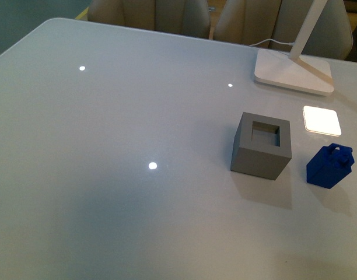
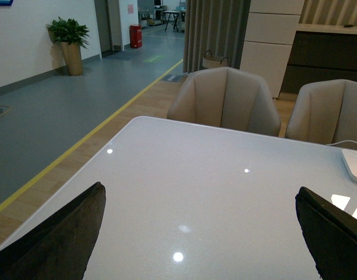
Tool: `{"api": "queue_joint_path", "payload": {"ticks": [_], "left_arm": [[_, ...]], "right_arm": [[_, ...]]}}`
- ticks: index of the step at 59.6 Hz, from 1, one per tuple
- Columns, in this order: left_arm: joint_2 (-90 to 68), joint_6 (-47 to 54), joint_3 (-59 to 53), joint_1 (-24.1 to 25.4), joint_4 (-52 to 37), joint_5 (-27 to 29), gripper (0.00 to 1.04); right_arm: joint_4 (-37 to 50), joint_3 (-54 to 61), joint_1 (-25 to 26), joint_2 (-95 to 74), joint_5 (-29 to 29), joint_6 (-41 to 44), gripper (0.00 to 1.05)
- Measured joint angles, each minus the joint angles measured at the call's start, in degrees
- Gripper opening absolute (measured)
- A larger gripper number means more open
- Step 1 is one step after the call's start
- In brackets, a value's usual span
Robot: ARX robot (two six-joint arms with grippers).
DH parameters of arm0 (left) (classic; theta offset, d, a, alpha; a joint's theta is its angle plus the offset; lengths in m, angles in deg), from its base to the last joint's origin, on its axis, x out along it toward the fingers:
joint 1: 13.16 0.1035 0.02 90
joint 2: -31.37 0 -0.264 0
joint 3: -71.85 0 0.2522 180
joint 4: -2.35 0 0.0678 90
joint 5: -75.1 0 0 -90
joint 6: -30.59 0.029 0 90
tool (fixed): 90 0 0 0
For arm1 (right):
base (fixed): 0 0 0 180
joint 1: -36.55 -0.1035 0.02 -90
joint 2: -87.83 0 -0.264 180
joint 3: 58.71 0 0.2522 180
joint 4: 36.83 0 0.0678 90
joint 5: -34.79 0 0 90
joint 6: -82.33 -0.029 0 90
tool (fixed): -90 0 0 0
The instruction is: Insert blue part into gray base
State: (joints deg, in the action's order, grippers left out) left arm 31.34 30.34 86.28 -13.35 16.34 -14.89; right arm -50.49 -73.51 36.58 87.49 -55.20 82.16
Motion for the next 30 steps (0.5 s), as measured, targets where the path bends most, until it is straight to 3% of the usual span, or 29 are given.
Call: {"api": "queue_joint_path", "payload": {"ticks": [30], "left_arm": [[0.0, 0.0, 0.0, 0.0, 0.0, 0.0, 0.97]], "right_arm": [[0.0, 0.0, 0.0, 0.0, 0.0, 0.0, 0.96]]}}
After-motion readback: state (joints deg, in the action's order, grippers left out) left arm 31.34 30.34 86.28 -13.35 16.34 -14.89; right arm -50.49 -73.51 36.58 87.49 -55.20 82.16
